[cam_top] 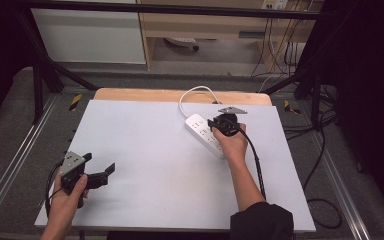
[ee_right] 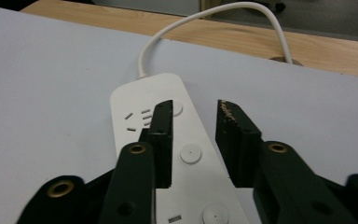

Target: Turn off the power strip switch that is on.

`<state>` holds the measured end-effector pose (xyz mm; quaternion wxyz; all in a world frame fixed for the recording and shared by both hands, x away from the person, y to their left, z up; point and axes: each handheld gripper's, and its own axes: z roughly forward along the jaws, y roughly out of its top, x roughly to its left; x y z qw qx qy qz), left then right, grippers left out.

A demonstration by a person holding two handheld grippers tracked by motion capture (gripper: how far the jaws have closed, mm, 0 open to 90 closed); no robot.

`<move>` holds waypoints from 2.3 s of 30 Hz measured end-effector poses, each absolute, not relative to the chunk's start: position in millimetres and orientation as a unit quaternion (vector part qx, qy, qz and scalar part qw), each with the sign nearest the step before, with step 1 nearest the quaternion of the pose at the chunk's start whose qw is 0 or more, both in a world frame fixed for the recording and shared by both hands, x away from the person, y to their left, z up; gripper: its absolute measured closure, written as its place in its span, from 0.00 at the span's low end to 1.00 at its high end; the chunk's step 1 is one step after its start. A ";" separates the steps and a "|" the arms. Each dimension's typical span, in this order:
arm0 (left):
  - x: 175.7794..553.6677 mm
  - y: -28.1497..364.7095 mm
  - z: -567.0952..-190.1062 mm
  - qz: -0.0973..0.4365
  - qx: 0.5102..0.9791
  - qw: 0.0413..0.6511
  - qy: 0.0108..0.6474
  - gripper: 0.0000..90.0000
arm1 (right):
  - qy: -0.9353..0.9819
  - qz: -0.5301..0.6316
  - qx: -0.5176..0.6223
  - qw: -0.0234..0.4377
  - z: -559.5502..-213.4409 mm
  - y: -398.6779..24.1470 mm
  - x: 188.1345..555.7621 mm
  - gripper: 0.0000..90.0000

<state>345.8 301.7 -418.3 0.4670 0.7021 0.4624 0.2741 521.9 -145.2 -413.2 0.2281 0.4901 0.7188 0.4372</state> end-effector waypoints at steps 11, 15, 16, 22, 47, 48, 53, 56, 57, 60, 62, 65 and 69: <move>345.4 301.2 -418.9 0.275 0.706 0.462 0.461 0.06 | 0.710 0.446 0.503 0.210 -397.9 -154.5 512.1 0.34; 345.1 301.4 -418.8 0.277 0.706 0.461 0.461 0.06 | 0.714 0.447 0.498 0.204 -392.7 -157.5 507.5 0.29; 345.1 301.4 -418.9 0.276 0.706 0.461 0.461 0.06 | 0.716 0.446 0.497 0.205 -391.1 -158.4 506.0 0.27; 344.9 300.8 -419.2 0.276 0.707 0.460 0.461 0.06 | 0.713 0.447 0.498 0.210 -386.0 -166.1 497.5 0.16; 342.8 301.7 -420.1 0.275 0.711 0.454 0.461 0.06 | 0.693 0.482 0.489 0.219 -375.9 -208.3 447.9 0.06; 342.7 301.6 -420.2 0.273 0.711 0.455 0.462 0.06 | 0.693 0.484 0.488 0.219 -375.8 -209.5 446.6 0.06; 342.3 301.7 -420.2 0.272 0.711 0.455 0.463 0.06 | 0.690 0.489 0.485 0.222 -375.9 -216.4 437.5 0.05; 342.1 301.4 -420.3 0.270 0.711 0.455 0.463 0.06 | 0.688 0.494 0.482 0.224 -375.9 -219.4 431.8 0.05; 342.0 301.4 -420.3 0.270 0.711 0.455 0.463 0.06 | 0.689 0.494 0.480 0.224 -375.8 -220.7 429.9 0.05; 341.7 301.4 -420.2 0.270 0.712 0.455 0.463 0.06 | 0.690 0.494 0.478 0.228 -376.2 -223.5 424.7 0.04; 341.3 301.6 -420.1 0.270 0.712 0.454 0.462 0.06 | 0.691 0.494 0.476 0.229 -376.6 -226.0 421.4 0.04; 340.6 301.9 -419.8 0.269 0.711 0.455 0.463 0.06 | 0.688 0.497 0.477 0.230 -377.6 -230.0 416.1 0.04; 339.6 302.0 -419.3 0.270 0.710 0.456 0.463 0.06 | 0.686 0.500 0.475 0.233 -378.4 -235.6 408.6 0.04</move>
